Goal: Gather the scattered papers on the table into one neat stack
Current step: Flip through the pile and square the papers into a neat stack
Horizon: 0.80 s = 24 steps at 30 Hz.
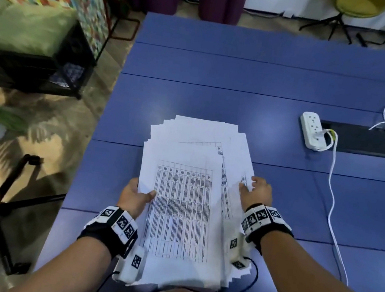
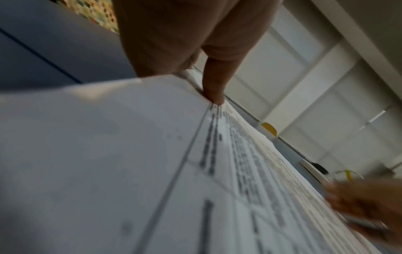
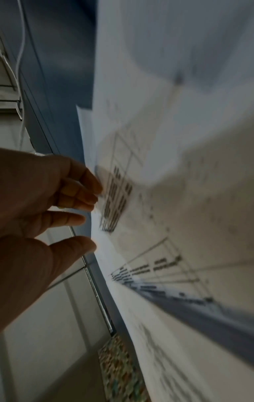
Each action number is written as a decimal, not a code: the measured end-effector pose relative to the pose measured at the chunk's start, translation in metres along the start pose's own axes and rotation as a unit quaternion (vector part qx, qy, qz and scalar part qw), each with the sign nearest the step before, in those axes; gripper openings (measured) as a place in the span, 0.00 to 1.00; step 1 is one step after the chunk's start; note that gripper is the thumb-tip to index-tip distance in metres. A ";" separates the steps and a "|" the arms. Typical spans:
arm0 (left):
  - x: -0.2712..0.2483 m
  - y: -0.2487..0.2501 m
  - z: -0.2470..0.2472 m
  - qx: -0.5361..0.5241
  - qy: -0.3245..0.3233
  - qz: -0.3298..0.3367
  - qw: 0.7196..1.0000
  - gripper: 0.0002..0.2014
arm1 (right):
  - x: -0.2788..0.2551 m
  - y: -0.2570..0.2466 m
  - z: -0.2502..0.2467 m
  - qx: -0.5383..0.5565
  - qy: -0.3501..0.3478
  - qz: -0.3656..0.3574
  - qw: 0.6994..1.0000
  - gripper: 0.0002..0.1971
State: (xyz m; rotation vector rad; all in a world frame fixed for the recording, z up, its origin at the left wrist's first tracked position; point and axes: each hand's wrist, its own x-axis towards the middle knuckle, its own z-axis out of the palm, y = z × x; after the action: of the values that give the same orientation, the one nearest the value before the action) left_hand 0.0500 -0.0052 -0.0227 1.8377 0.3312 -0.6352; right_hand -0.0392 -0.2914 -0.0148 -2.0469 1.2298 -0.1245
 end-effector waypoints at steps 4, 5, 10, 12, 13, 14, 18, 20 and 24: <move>0.009 0.012 -0.005 0.016 0.063 0.011 0.998 0.19 | -0.010 0.013 -0.003 -0.011 -0.055 -0.007 0.998 0.20; 0.011 0.015 -0.004 0.030 0.073 0.015 0.997 0.18 | -0.013 0.011 -0.002 -0.006 -0.071 -0.016 0.997 0.20; 0.017 0.031 0.013 0.106 0.101 0.037 0.989 0.11 | -0.016 0.006 0.007 0.032 -0.107 0.008 0.994 0.24; 0.018 0.035 0.022 0.143 0.098 0.047 0.984 0.14 | -0.015 0.002 0.005 0.060 -0.123 0.046 0.990 0.21; 0.018 0.036 0.027 0.168 0.095 0.049 0.980 0.16 | -0.015 -0.001 0.004 0.068 -0.128 0.046 0.988 0.19; 0.017 0.038 0.032 0.196 0.096 0.045 0.975 0.18 | -0.015 -0.002 0.004 0.056 -0.145 0.039 0.987 0.15; 0.011 0.040 0.041 0.209 0.095 0.032 0.973 0.19 | -0.018 -0.007 0.005 0.036 -0.170 0.011 0.985 0.23; 0.009 0.039 0.039 0.173 0.093 0.042 0.979 0.14 | -0.015 -0.007 0.003 0.046 -0.159 0.015 0.986 0.26; 0.000 0.034 0.039 0.032 0.074 0.103 0.991 0.12 | -0.010 -0.008 -0.009 0.045 -0.187 0.031 0.981 0.28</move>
State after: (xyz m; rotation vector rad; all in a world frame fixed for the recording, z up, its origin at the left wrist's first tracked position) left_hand 0.0571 -0.0540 -0.0055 1.9548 0.2150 -0.3721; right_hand -0.0427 -0.2860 -0.0003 -1.8470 1.0306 0.2217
